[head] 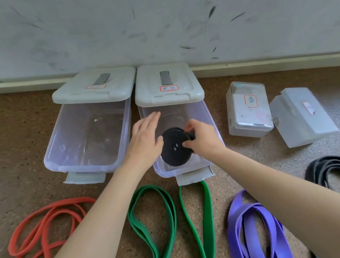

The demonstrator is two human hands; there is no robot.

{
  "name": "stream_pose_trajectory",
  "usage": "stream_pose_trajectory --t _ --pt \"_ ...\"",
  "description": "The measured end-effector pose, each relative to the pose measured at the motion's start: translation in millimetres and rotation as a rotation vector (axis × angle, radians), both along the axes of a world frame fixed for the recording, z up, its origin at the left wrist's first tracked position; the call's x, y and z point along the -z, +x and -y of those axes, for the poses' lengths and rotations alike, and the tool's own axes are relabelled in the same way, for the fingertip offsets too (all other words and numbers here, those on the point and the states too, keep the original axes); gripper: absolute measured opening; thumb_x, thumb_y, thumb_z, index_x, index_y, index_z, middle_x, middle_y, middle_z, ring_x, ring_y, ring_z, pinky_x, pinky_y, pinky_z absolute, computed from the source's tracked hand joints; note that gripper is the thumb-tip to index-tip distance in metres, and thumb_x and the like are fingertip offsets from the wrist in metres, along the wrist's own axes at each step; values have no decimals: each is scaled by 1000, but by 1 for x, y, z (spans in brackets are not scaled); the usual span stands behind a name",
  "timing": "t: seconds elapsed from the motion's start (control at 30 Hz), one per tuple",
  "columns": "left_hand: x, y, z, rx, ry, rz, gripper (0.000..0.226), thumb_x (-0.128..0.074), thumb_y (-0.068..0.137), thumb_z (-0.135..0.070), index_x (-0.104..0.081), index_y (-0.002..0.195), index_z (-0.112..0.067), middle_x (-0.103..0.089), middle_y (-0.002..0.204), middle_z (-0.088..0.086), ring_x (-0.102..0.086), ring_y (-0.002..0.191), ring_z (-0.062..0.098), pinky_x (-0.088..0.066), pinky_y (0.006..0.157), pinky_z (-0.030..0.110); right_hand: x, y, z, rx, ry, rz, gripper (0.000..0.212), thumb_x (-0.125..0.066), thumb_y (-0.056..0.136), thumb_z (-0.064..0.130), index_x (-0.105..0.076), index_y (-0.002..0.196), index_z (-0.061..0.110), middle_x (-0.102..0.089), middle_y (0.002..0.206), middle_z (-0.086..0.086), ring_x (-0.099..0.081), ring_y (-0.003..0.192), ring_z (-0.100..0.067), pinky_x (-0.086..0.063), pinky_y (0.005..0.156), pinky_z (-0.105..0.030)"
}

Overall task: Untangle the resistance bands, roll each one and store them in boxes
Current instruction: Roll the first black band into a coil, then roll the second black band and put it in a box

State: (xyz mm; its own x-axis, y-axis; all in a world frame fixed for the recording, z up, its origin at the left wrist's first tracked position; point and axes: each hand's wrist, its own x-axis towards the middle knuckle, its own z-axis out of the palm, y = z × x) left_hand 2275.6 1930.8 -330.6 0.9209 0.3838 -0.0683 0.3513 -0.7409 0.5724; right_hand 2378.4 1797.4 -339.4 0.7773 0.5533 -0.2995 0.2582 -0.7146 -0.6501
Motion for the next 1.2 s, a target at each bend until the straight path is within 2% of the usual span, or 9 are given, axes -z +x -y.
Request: stream_pose_trajectory --t 0.1,0.3,0.4,0.53,0.63,0.77,0.97,1.07,1.2 --pt "11 -13 3 -22 65 20 56 -45 95 -12 -24 147 -17 -18 156 0 -10 143 16 -13 113 27 11 5 -17 -191 -147 36 29 -68 81 8 -53 106 11 -61 112 -10 -58 99 -28 -52 84 -40" --pt "20 -27 5 -84 12 77 52 -46 96 -16 -29 145 -14 -13 157 -2 -28 139 15 -23 96 16 36 14 -23 -349 -359 -9 34 -64 85 11 -46 115 9 -57 114 -13 -53 99 -30 -47 80 -36" --pt "19 -26 5 -68 19 73 52 -47 96 -14 -30 145 -14 -12 158 -2 -32 136 15 -26 93 15 43 18 -27 -389 -431 86 34 -60 88 13 -46 120 10 -51 118 -13 -42 112 -33 -44 91 -42" --pt "18 -27 4 -62 38 75 52 -48 95 -14 -32 144 -13 -13 157 -1 -38 132 15 -29 91 14 47 21 -27 -337 -383 15 39 -63 86 14 -46 121 10 -49 120 -15 -46 108 -31 -41 78 -33" --pt "17 -27 5 -64 44 66 51 -48 95 -14 -32 144 -13 -14 157 -1 -41 130 15 -35 93 17 41 20 -25 -322 -345 53 46 -61 88 16 -42 129 10 -47 125 -15 -44 115 -33 -41 85 -35" --pt "6 -27 12 -123 69 11 49 -45 96 -15 -33 143 -11 -21 155 5 -29 138 21 -31 109 32 13 10 -12 -256 -210 147 33 -53 92 13 -48 124 9 -52 125 -12 -52 110 -27 -43 87 -31" --pt "-22 -40 81 -49 82 153 31 -49 88 -3 -56 119 -5 -51 124 11 -48 112 29 -41 93 40 -46 -24 69 33 75 175 22 -51 88 5 -59 108 8 -63 106 -6 -56 96 -18 -39 79 -21" --pt "-19 -44 135 108 7 96 34 -48 86 -1 -55 120 -4 -53 120 12 -49 111 29 -38 94 39 -52 -43 136 148 2 174 21 -51 85 3 -60 104 6 -65 103 -8 -56 92 -19 -36 76 -19" --pt "-8 -47 198 244 -26 -39 37 -46 88 -7 -51 125 -9 -50 125 9 -46 115 26 -33 99 35 -34 -58 232 307 -256 88 26 -50 87 6 -58 112 3 -61 115 -14 -55 107 -28 -38 91 -29"
